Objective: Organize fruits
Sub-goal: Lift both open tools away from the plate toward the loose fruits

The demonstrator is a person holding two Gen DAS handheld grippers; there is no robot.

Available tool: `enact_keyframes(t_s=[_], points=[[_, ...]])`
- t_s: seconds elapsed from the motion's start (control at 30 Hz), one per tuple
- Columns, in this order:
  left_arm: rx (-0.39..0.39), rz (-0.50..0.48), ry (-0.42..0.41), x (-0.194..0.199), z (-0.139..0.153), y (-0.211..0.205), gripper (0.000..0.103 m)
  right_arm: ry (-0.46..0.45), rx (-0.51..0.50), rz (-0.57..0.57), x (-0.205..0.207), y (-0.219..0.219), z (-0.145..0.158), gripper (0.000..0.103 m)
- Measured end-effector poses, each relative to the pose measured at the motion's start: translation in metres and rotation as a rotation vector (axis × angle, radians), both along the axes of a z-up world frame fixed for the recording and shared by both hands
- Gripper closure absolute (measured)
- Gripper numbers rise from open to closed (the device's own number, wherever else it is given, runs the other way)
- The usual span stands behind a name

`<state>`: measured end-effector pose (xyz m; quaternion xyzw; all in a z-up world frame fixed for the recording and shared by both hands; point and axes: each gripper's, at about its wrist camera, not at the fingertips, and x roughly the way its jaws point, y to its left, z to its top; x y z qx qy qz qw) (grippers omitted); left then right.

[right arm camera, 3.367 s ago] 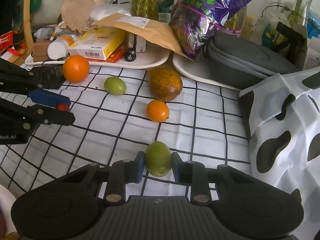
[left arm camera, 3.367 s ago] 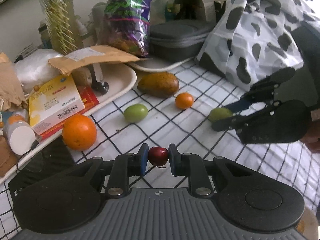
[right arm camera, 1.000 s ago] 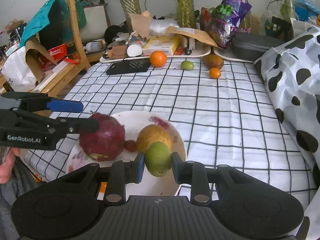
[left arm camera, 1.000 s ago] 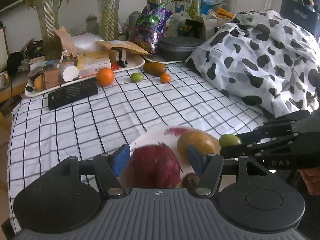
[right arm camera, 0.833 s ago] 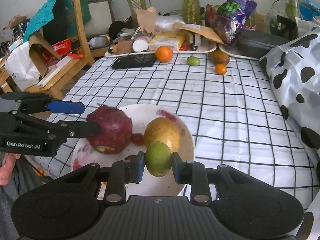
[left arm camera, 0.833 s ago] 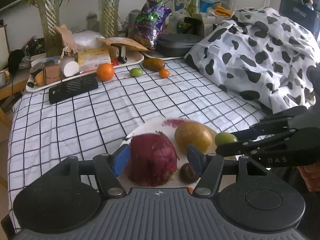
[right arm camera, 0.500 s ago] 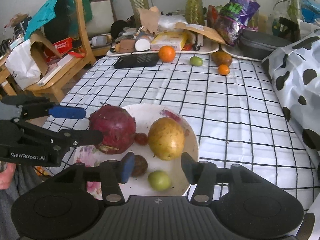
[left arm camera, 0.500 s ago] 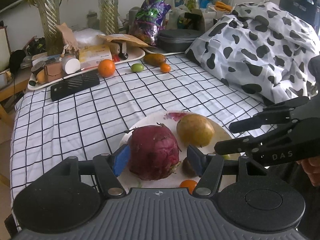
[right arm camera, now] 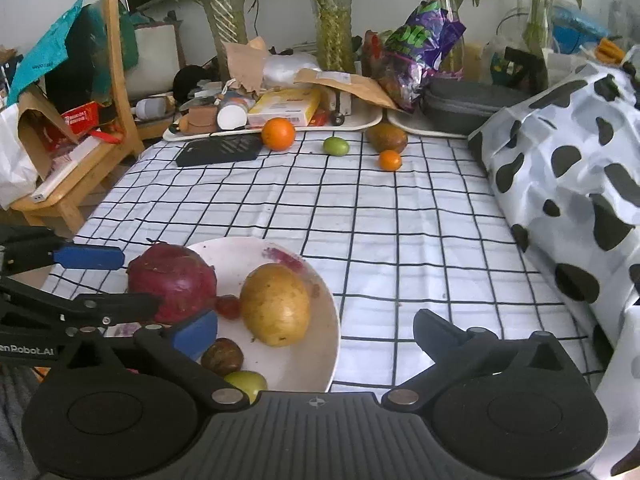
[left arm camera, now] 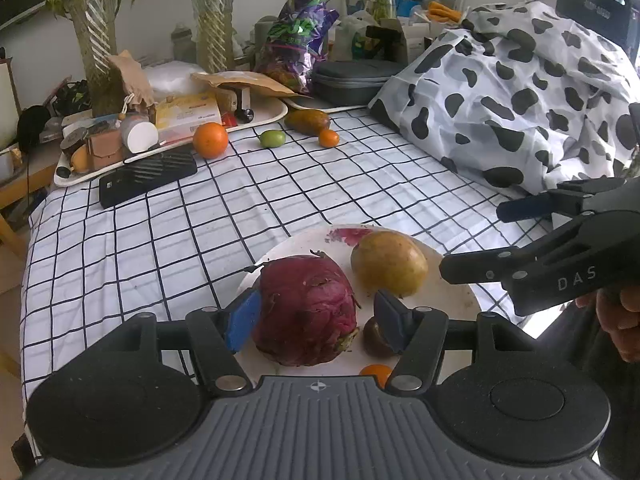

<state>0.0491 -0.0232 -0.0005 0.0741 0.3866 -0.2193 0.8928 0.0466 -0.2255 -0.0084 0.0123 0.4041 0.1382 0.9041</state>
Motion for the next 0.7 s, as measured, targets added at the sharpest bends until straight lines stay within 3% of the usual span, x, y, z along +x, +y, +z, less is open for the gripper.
enact_keyframes(t_s=[0.7], points=[[0.002,-0.017,-0.029,-0.0014,0.0032,-0.0034,0.042,-0.022,-0.06,-0.033,-0.001,-0.0001,0.0019,0.0]])
